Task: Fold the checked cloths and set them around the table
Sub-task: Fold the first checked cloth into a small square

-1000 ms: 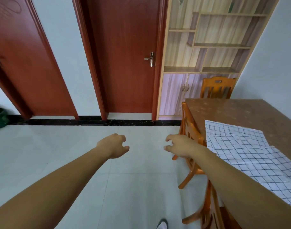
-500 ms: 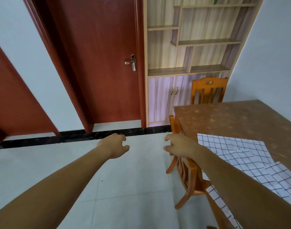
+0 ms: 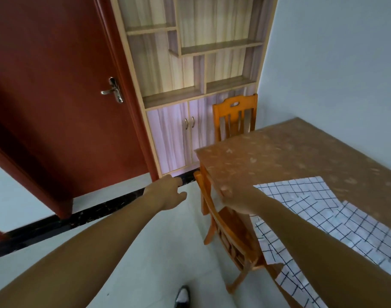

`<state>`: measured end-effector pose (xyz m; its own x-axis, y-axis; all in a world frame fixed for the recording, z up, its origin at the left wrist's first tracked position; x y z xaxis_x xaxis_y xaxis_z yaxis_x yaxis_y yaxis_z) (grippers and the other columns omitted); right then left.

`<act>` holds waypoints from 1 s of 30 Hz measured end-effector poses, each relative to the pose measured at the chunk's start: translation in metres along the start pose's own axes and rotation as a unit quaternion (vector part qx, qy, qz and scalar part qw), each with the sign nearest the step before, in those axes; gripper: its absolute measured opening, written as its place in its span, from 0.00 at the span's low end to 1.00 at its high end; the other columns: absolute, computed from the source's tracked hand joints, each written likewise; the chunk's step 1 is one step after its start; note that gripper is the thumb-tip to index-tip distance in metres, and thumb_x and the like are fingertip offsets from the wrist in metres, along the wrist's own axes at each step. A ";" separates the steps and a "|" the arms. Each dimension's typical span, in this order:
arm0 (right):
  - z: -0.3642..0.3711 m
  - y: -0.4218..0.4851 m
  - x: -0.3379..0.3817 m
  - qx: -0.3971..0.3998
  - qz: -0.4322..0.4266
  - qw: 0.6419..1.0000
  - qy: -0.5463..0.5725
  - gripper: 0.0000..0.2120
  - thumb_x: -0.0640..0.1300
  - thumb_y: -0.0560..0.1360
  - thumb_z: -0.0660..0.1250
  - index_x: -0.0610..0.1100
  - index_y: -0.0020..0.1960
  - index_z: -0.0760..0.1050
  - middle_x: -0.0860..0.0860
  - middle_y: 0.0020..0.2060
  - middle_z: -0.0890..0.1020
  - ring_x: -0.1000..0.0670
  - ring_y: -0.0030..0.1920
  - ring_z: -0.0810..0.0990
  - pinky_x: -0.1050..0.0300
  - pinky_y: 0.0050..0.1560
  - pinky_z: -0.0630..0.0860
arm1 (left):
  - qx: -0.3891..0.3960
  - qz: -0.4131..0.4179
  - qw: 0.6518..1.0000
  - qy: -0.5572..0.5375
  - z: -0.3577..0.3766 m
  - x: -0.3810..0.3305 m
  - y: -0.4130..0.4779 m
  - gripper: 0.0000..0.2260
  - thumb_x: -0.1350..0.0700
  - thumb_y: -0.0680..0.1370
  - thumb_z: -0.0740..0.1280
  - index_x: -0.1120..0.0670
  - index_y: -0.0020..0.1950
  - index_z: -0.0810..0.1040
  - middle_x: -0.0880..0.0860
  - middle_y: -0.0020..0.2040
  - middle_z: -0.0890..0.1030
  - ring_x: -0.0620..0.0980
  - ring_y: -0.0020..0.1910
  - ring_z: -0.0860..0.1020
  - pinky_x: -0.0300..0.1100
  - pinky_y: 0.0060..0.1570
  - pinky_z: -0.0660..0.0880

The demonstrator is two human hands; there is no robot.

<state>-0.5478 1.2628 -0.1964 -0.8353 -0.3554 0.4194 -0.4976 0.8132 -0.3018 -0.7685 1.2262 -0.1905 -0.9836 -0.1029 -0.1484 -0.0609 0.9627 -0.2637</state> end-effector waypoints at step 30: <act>0.064 -0.215 -0.278 -0.118 0.546 0.808 0.187 0.26 0.57 0.81 0.64 0.51 0.77 0.66 0.45 0.69 0.74 0.43 0.65 0.77 0.45 0.63 0.77 | 0.206 0.476 0.841 0.154 0.135 -0.376 0.140 0.26 0.42 0.80 0.64 0.48 0.77 0.67 0.53 0.73 0.68 0.51 0.50 0.76 0.51 0.54 0.78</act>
<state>-0.2239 1.1576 -0.3027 -0.5955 0.7611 0.2569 0.5829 0.6295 -0.5138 -0.3842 1.3656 -0.3003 -0.5541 0.7966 -0.2417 0.7810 0.3970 -0.4820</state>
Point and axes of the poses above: each hand's wrist, its own y-axis towards the middle knuckle, its own z-axis out of the palm, x = y × z, the point moved 6 cm from there along y, towards the middle knuckle
